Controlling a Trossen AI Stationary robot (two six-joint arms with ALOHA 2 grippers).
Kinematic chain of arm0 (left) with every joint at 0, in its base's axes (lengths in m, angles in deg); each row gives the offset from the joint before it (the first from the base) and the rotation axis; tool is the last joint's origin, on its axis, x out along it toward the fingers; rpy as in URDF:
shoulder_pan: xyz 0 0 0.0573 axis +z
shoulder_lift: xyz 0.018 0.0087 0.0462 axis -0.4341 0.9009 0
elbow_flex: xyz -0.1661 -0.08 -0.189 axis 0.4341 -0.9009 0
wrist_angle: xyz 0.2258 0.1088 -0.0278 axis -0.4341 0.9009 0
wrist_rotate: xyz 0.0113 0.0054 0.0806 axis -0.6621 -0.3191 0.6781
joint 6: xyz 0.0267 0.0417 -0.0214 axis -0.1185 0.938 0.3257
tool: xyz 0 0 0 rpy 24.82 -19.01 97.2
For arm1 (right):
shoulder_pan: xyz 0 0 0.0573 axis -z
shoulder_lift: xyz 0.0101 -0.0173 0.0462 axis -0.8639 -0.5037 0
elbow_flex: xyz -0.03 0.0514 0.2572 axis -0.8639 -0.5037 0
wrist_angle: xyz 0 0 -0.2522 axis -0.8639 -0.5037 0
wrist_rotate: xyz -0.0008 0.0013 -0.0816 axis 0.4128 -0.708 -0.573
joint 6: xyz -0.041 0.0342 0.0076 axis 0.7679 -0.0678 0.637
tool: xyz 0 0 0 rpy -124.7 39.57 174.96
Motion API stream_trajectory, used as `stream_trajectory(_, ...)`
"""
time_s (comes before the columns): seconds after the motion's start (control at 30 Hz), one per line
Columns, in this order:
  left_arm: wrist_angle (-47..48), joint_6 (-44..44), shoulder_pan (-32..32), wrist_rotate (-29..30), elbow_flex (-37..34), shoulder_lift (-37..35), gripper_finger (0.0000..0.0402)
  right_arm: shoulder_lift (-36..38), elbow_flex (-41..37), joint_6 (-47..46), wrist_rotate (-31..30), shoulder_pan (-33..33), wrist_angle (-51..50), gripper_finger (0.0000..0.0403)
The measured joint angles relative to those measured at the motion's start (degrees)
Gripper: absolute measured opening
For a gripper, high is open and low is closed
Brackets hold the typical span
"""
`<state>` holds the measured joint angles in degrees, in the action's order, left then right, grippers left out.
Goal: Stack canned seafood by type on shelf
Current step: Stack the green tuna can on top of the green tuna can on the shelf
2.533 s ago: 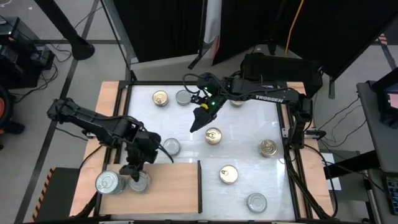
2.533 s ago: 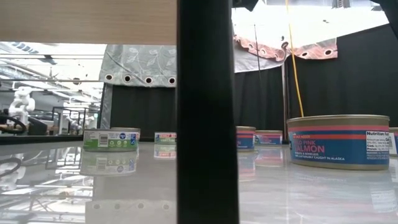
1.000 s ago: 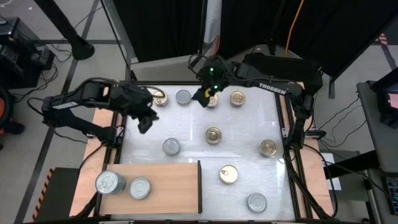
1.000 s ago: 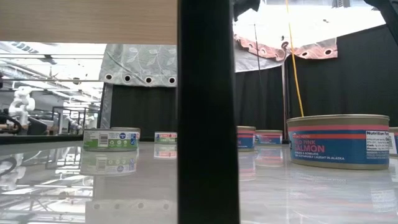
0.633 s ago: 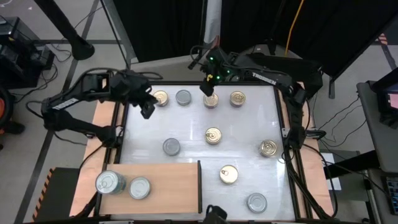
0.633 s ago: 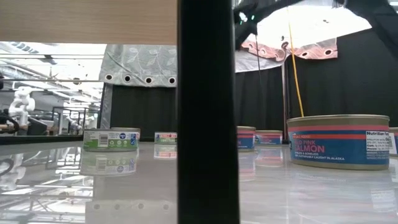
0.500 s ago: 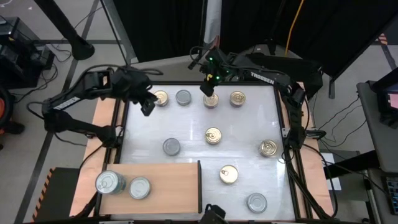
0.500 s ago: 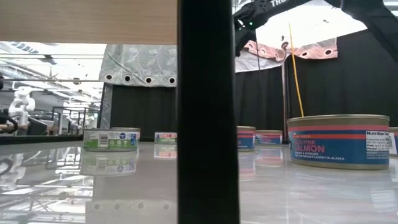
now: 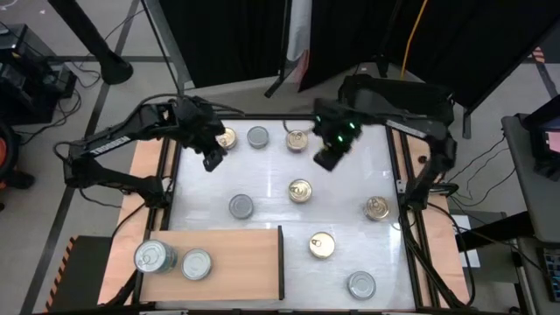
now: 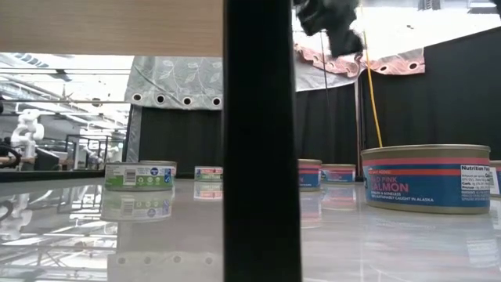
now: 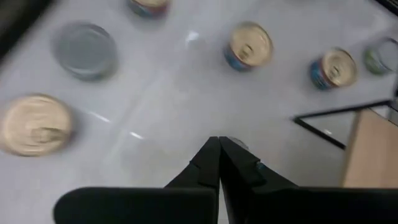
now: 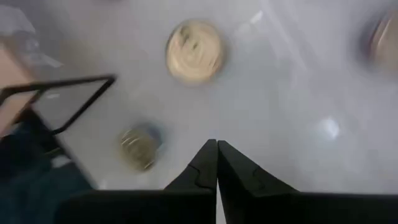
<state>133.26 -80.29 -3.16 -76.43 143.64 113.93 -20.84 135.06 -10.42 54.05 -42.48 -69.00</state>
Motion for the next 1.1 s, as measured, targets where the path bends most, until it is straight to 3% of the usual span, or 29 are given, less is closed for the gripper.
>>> stream_trajectory(0.17,-3.43,-0.39,-0.31,-7.93,-6.97,0.04,0.0007,7.16,-3.44,-27.18,0.97,-13.17,0.55,0.0)
stream_trajectory(0.3,-3.92,-0.82,-1.0,-10.5,-10.73,0.07,0.0006,10.25,-9.44,-43.74,2.49,-24.77,0.59,0.0)
stream_trajectory(0.43,-3.65,-0.29,-1.74,-11.29,-12.31,0.07,0.0006,12.88,-16.66,-56.88,10.54,-36.36,3.24,0.0)
stream_trajectory(0.53,-4.05,-0.23,-2.21,-11.31,-12.39,0.04,0.0006,13.25,-23.75,-65.1,13.33,-44.39,12.08,0.0)
stream_trajectory(0.63,-4.04,-0.82,-2.79,-11.29,-12.41,0.04,0.0006,13.43,-32.34,-72.66,14.44,-50.81,27.17,0.0)
stream_trajectory(0.73,-4.04,-3.37,-3.55,-11.31,-12.43,0.04,0.0006,13.1,-42.46,-79.65,14.99,-54.54,47.03,0.0)
stream_trajectory(0.83,-4.06,-5.89,-4.82,-11.29,-12.43,0.04,0.0006,12.53,-51.45,-84.95,13.7,-56.02,60.81,0.0)
stream_trajectory(0.93,-4.08,-6.4,-6.33,-11.31,-12.43,0.04,0.0006,12.55,-57.27,-86.95,13.32,-56.42,67.5,0.0)
stream_trajectory(1.1,-4.44,-6.45,-7.81,-11.05,-12.43,0.04,0.0011,12.58,-61.23,-86.14,12.51,-55.81,68.1,0.0)
